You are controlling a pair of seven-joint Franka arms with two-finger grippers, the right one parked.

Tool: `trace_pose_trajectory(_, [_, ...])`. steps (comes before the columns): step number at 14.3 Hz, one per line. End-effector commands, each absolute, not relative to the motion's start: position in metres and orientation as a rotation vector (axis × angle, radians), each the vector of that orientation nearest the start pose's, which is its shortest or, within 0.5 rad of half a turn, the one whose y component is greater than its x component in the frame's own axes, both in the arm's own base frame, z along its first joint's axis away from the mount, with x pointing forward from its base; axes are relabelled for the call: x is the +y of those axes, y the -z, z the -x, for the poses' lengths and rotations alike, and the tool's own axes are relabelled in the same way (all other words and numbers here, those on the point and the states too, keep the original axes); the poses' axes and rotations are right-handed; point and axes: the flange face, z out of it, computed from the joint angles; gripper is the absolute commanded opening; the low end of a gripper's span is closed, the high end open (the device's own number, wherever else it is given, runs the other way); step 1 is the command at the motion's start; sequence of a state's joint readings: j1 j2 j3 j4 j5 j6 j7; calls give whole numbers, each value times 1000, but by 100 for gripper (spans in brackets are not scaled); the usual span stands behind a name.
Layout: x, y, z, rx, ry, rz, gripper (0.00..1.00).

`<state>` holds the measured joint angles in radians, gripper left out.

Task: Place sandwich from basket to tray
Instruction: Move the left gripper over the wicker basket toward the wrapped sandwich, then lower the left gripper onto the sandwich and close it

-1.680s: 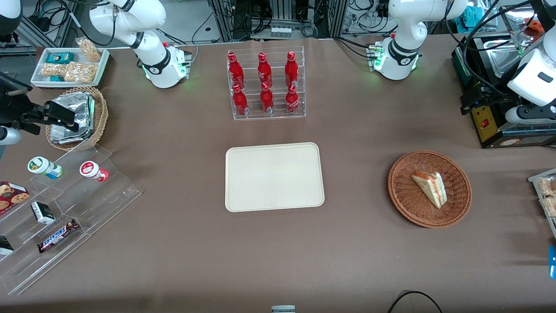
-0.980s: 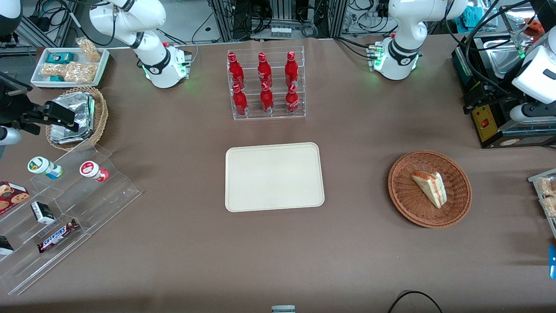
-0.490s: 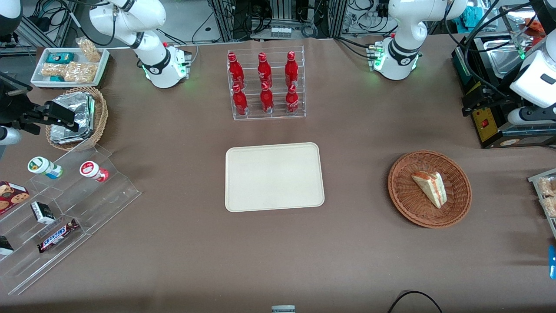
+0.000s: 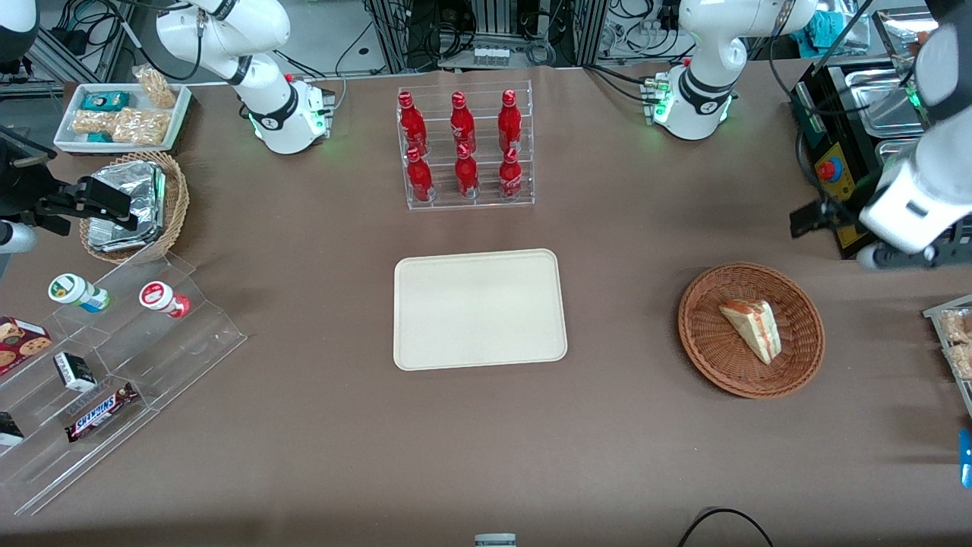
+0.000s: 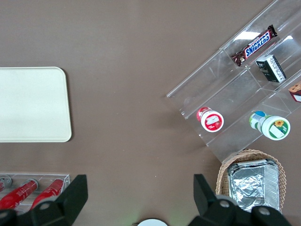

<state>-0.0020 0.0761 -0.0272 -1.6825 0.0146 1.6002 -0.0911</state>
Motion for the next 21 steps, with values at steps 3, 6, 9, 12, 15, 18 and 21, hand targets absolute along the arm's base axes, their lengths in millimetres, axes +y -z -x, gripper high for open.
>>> trace_pose_trajectory(3, [13, -442, -579, -171, -162, 3117, 100])
trace_pose_trajectory(6, [24, -389, -585, -289, -125, 3123, 100])
trace_pose_trajectory(9, [23, -350, -582, -625, -52, 3072, 100])
trace_pose_trajectory(12, [21, -315, -571, -931, 11, 3004, 100])
trace_pose_trajectory(15, [15, -275, -573, -1180, -30, 2906, 100])
trace_pose_trajectory(18, [15, -251, -570, -1185, -73, 2892, 66])
trace_pose_trajectory(21, [11, -258, -570, -1158, -109, 2889, 6])
